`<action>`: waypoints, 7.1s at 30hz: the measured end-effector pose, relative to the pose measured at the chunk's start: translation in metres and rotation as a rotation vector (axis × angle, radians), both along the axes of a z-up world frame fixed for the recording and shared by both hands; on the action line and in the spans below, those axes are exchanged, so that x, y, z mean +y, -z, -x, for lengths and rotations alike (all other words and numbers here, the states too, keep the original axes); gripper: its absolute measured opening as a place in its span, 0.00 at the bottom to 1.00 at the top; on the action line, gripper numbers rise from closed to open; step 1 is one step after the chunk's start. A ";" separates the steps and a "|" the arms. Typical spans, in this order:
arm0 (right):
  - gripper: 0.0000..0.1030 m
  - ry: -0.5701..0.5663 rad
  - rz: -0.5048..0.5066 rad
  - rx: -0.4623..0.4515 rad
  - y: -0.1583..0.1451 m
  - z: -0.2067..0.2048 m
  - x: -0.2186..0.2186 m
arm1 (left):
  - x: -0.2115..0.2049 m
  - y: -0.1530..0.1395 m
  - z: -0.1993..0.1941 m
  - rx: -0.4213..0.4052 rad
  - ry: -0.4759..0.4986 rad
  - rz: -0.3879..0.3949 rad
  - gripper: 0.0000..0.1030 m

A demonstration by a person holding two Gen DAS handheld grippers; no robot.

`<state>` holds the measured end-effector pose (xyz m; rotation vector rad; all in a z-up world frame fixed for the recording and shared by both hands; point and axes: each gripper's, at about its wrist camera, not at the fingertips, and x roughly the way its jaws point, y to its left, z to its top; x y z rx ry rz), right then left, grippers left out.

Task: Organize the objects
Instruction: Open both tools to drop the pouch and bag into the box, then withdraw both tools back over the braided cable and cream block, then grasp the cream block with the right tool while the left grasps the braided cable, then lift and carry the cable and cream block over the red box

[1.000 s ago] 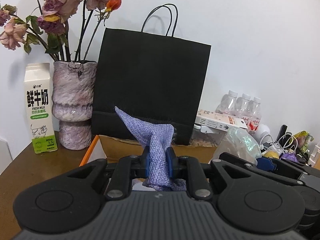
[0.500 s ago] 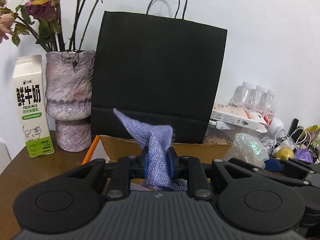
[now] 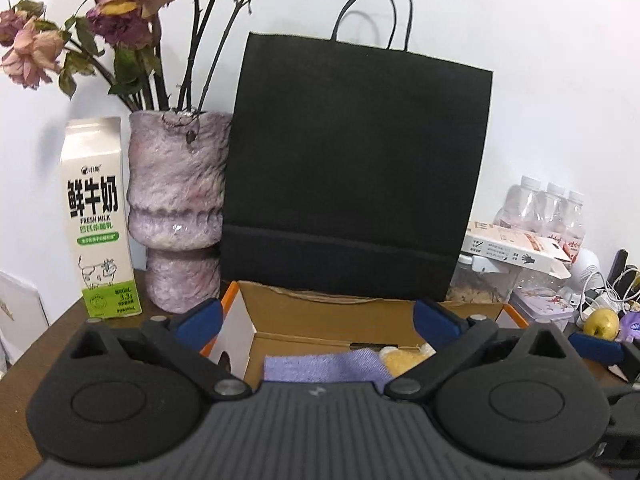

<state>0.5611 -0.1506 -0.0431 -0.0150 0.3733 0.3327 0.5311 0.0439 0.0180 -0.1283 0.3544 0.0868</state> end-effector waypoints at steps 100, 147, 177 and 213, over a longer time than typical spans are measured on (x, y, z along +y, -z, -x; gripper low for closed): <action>1.00 -0.162 0.136 0.227 0.040 0.309 -0.008 | 0.050 0.020 0.336 0.171 0.038 -0.035 1.00; 0.32 -0.167 0.056 0.197 0.058 0.265 -0.031 | -0.007 0.039 0.290 0.299 0.117 -0.084 1.00; 0.32 -0.057 -0.007 0.156 0.056 0.252 -0.087 | -0.069 0.091 0.176 0.398 0.182 -0.105 1.00; 0.32 0.058 0.018 0.091 0.053 0.257 -0.081 | -0.051 0.061 0.237 0.181 0.131 -0.053 0.82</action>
